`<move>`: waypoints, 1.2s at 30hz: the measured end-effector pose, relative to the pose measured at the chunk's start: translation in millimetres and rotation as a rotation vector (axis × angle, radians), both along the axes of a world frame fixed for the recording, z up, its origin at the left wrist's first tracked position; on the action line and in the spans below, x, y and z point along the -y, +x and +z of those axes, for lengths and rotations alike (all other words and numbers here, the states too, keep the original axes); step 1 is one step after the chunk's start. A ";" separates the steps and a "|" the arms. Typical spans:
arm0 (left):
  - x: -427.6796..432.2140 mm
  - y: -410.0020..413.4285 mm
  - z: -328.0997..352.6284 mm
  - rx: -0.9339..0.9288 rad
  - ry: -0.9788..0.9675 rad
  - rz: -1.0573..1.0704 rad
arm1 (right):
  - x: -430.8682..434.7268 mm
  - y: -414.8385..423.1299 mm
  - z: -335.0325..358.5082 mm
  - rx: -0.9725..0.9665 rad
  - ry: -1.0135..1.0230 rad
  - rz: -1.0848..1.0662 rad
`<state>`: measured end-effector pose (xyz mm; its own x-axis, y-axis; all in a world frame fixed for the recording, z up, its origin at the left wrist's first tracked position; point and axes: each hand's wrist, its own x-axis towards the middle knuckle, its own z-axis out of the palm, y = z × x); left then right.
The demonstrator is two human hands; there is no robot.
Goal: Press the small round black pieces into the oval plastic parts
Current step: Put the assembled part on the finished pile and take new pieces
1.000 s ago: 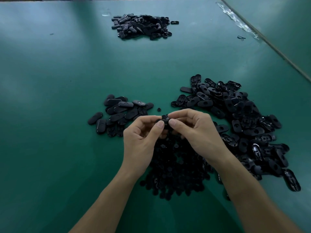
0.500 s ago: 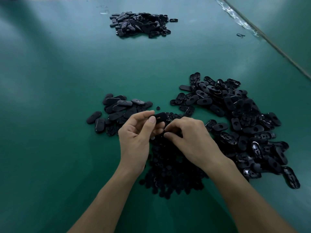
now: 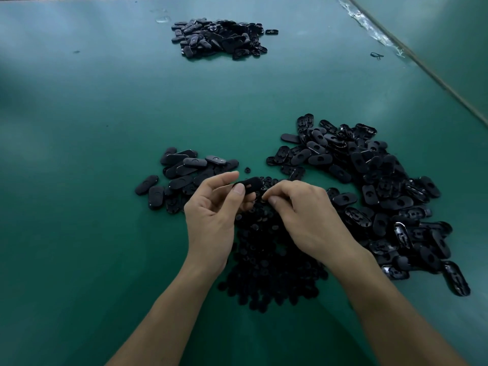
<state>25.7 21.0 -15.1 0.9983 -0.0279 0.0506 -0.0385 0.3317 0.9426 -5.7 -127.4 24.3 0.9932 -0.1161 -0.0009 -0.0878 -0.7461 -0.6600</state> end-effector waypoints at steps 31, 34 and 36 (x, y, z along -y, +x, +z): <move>0.9 -5.6 2.0 0.049 0.153 -0.023 | -7.5 -2.8 13.7 0.181 0.373 -0.073; 0.4 -6.3 2.6 0.062 0.165 -0.052 | -9.8 -3.1 12.9 0.155 0.324 -0.052; -0.2 -6.5 3.1 0.072 0.176 -0.068 | -11.0 -3.3 12.0 0.153 0.307 -0.060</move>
